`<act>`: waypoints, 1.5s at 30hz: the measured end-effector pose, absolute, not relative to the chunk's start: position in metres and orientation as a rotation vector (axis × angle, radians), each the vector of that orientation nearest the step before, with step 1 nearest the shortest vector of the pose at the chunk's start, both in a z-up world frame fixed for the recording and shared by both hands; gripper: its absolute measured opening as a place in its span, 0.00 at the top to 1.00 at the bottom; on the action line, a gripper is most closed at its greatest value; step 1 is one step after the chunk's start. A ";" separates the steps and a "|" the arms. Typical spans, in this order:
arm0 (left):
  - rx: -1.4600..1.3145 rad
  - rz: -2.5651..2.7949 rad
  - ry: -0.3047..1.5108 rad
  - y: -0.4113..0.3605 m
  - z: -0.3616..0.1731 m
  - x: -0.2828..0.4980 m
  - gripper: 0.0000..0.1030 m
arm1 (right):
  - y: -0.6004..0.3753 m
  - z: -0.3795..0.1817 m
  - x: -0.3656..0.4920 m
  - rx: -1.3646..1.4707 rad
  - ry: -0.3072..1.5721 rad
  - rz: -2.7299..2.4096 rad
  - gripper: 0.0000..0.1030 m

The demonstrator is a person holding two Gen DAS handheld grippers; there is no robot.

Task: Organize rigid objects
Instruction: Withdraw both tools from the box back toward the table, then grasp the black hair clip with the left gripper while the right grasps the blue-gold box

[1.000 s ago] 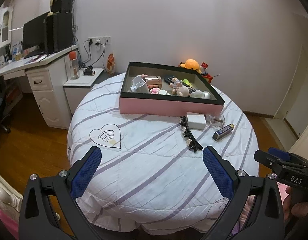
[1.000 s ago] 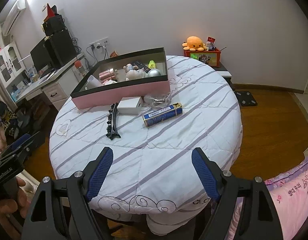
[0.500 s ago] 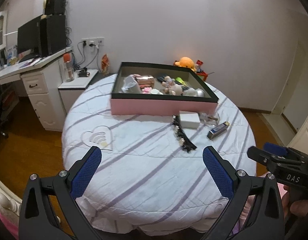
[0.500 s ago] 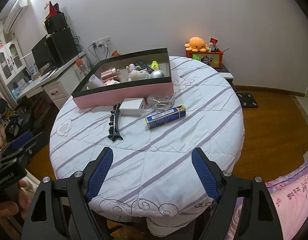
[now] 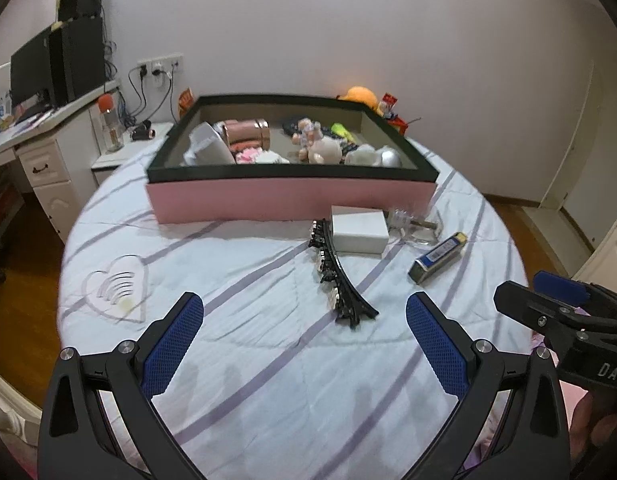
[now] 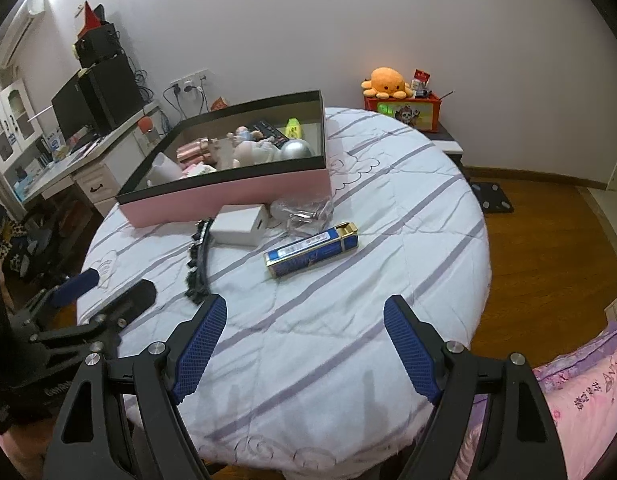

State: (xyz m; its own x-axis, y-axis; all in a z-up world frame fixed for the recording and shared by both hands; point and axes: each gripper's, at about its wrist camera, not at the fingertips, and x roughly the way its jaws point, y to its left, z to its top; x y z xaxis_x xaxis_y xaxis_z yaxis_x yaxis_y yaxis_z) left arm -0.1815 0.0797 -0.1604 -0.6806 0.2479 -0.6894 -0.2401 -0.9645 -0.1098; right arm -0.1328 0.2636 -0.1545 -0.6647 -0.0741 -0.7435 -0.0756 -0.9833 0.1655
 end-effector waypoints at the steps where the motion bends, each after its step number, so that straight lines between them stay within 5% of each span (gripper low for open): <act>1: -1.107 2.652 -0.010 0.082 -0.165 -0.187 0.01 | 0.265 -0.157 -0.138 -1.296 0.293 2.846 0.20; 14: -1.288 2.575 0.095 0.116 -0.203 -0.250 0.04 | 0.287 -0.186 -0.181 -1.381 0.313 2.820 0.20; 19: -1.238 2.584 0.117 0.109 -0.201 -0.247 0.45 | 0.285 -0.187 -0.187 -1.389 0.304 2.839 0.20; 25: -1.216 2.574 0.019 0.078 -0.200 -0.245 0.81 | 0.277 -0.188 -0.194 -1.403 0.275 2.864 0.20; 45: -1.195 2.564 0.009 0.072 -0.197 -0.242 0.81 | 0.256 -0.209 -0.214 -1.430 -0.043 2.887 0.19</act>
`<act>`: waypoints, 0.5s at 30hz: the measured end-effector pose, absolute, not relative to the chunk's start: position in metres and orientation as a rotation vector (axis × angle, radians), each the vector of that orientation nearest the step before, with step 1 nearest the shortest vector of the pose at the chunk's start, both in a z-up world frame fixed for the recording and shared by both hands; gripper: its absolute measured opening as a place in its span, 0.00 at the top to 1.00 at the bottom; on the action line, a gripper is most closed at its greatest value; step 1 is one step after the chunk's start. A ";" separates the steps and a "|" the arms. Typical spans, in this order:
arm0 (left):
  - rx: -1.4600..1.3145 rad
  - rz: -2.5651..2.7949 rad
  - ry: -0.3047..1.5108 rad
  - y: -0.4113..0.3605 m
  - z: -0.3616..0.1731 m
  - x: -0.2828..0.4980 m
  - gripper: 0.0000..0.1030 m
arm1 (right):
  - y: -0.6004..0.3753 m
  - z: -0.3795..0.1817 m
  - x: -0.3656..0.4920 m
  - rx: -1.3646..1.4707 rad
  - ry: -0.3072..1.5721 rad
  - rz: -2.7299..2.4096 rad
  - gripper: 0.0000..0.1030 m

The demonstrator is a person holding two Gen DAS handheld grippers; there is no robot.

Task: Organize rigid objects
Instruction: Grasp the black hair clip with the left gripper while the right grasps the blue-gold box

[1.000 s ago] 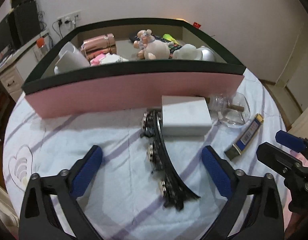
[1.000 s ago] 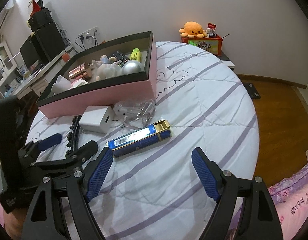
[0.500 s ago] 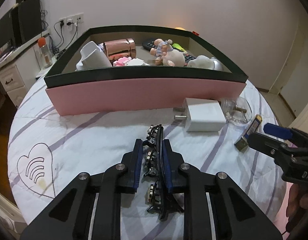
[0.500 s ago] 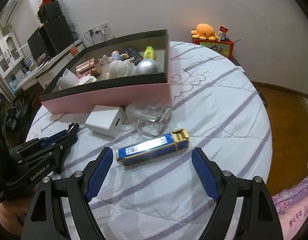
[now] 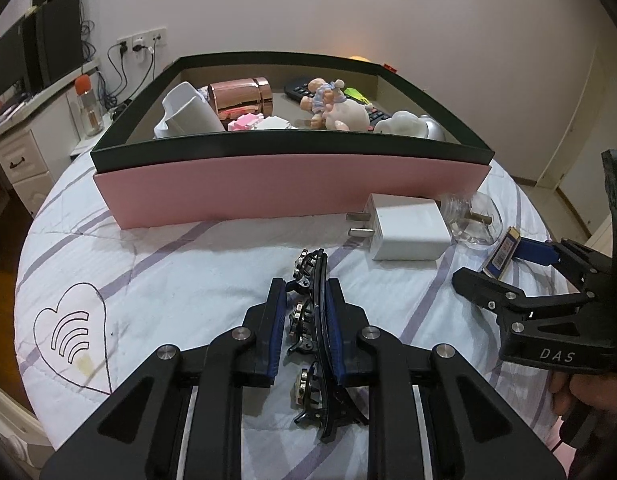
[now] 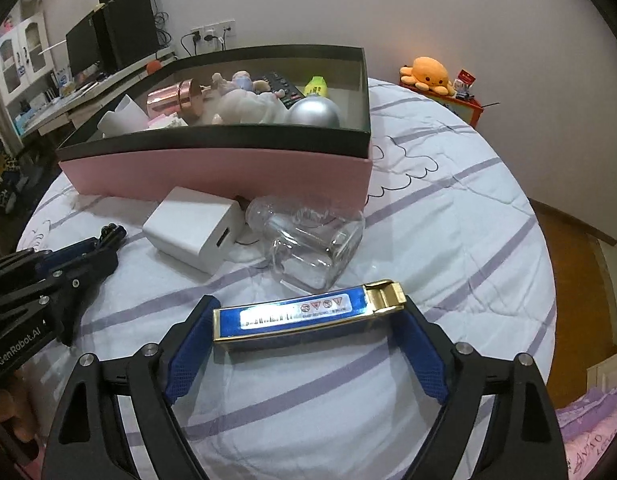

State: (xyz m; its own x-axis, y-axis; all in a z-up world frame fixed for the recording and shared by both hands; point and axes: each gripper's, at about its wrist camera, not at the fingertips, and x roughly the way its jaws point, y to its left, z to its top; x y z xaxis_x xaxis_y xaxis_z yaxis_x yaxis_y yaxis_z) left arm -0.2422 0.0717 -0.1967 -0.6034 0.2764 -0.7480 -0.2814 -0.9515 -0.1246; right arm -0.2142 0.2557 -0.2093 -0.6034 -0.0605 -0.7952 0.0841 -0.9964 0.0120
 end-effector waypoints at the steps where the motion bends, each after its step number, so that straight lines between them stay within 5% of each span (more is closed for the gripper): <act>1: -1.194 2.564 0.007 0.072 -0.197 -0.243 0.81 | 0.256 -0.209 -0.213 1.353 0.034 -2.738 0.19; 15: -1.185 2.576 -0.006 0.069 -0.188 -0.239 0.81 | 0.252 -0.188 -0.191 1.282 -0.065 -2.726 0.19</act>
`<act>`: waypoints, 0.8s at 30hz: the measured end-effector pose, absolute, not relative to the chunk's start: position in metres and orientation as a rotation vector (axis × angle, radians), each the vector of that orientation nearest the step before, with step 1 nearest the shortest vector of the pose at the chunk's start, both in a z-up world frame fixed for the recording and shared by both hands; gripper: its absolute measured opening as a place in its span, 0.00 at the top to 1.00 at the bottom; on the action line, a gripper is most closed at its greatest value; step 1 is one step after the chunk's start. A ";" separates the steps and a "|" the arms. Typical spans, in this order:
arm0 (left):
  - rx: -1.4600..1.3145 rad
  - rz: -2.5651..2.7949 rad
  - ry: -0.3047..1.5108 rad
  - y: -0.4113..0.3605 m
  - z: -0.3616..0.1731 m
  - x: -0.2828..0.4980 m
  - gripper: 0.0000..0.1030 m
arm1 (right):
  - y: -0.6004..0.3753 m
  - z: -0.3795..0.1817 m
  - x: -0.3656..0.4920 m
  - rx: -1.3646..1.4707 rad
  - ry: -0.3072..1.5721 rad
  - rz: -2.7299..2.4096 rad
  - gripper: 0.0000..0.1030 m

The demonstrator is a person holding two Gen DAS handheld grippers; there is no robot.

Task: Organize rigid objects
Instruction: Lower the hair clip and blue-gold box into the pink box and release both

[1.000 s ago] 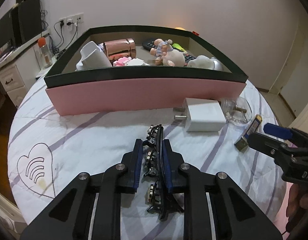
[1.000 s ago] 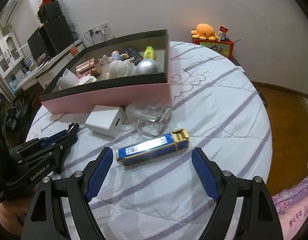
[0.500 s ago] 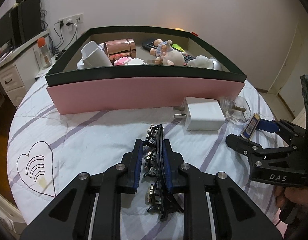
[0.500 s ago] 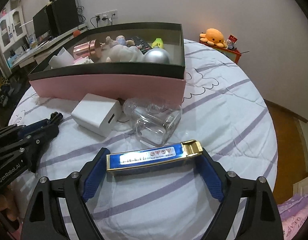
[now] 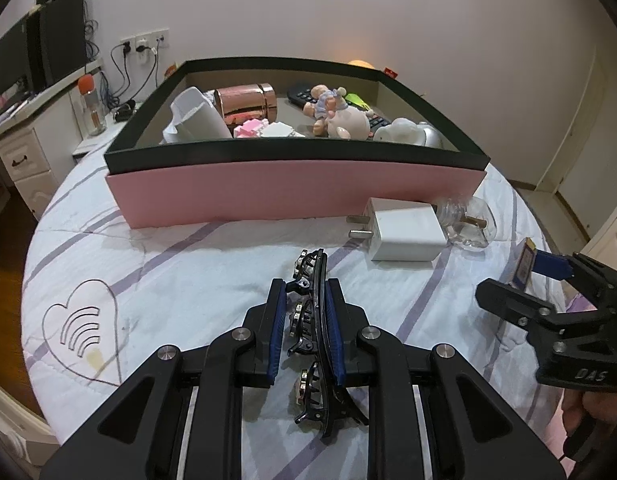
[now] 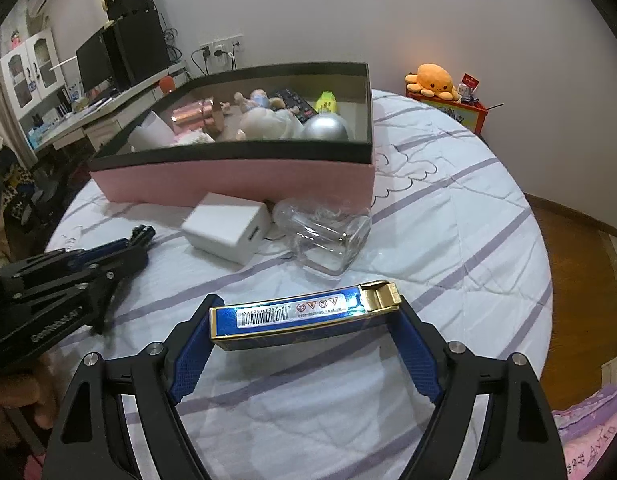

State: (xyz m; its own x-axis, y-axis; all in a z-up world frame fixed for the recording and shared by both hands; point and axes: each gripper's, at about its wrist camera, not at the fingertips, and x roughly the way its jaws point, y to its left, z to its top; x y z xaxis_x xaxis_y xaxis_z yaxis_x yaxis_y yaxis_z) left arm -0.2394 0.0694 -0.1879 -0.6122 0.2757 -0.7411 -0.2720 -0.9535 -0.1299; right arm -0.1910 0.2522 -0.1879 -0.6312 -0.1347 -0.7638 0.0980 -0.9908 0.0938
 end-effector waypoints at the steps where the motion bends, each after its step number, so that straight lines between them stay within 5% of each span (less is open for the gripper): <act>1: -1.181 2.579 -0.008 0.068 -0.186 -0.238 0.81 | 0.251 -0.184 -0.190 1.272 -0.069 -2.725 0.19; 14: -1.009 2.642 -0.041 0.043 -0.118 -0.239 0.81 | 0.235 -0.130 -0.195 1.107 -0.059 -2.727 0.19; 24: -0.932 2.658 -0.026 0.052 -0.082 -0.318 0.81 | 0.229 -0.094 -0.266 1.018 -0.010 -2.732 0.19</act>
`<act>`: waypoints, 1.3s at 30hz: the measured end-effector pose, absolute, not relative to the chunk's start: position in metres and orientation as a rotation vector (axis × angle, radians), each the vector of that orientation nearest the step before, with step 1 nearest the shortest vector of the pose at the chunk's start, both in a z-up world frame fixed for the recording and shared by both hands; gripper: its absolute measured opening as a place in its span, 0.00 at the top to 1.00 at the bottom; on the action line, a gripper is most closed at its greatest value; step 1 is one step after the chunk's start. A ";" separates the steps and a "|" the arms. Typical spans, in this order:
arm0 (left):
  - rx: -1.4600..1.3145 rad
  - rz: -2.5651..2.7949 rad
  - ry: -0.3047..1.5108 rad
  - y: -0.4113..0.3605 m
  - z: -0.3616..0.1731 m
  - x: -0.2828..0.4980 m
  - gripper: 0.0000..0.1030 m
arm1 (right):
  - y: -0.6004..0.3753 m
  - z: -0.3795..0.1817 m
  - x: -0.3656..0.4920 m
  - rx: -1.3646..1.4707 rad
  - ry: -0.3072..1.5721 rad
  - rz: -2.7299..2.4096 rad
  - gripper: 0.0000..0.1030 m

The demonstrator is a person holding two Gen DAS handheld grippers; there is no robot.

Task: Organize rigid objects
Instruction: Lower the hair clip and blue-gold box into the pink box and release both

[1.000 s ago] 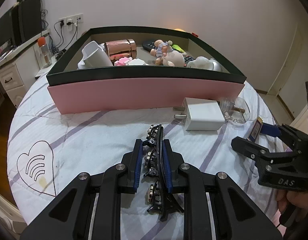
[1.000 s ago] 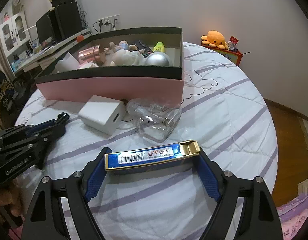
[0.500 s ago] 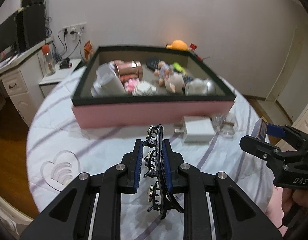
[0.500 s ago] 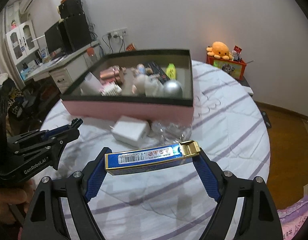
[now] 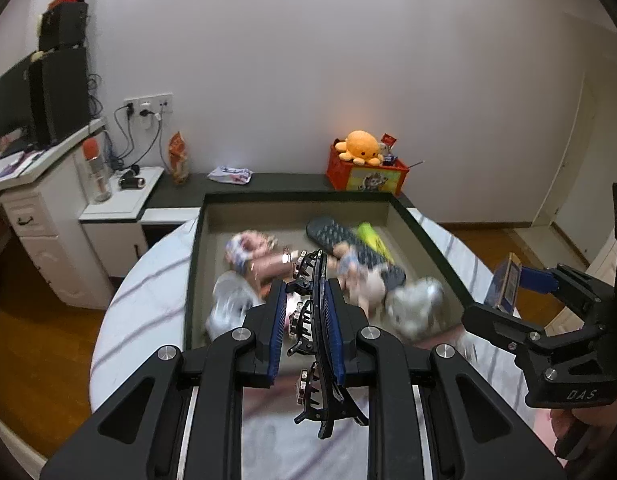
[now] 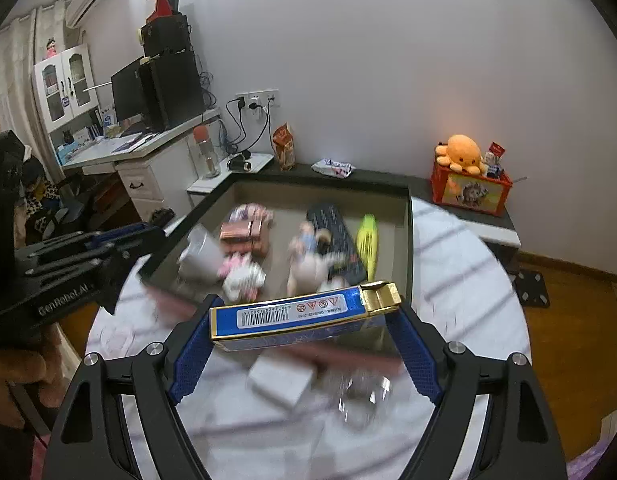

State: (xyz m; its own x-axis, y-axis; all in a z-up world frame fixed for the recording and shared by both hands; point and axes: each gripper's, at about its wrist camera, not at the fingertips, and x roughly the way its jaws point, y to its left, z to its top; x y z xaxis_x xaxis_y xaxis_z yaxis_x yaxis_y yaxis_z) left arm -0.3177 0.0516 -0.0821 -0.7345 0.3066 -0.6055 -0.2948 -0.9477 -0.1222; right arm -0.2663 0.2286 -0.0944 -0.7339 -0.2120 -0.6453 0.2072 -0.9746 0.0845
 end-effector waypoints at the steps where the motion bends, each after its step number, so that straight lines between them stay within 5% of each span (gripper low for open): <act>1: -0.934 2.655 -0.019 0.055 -0.082 -0.328 0.81 | 0.229 -0.092 -0.277 1.016 -0.017 -2.729 0.19; 14: -1.139 2.586 -0.003 0.085 -0.116 -0.477 0.81 | 0.231 -0.131 -0.435 1.281 -0.028 -2.648 0.19; 23: -1.278 2.545 0.023 0.095 -0.137 -0.501 0.77 | 0.231 -0.159 -0.471 1.418 -0.049 -2.601 0.18; 31: -1.348 2.646 -0.012 0.076 -0.139 -0.500 0.22 | 0.240 -0.159 -0.473 1.460 -0.064 -2.640 0.09; 33: -1.326 2.669 -0.006 0.071 -0.136 -0.493 0.14 | 0.241 -0.154 -0.469 1.438 -0.070 -2.642 0.00; 39: -1.262 2.685 -0.064 0.058 -0.125 -0.464 0.04 | 0.241 -0.145 -0.446 1.383 -0.142 -2.628 0.00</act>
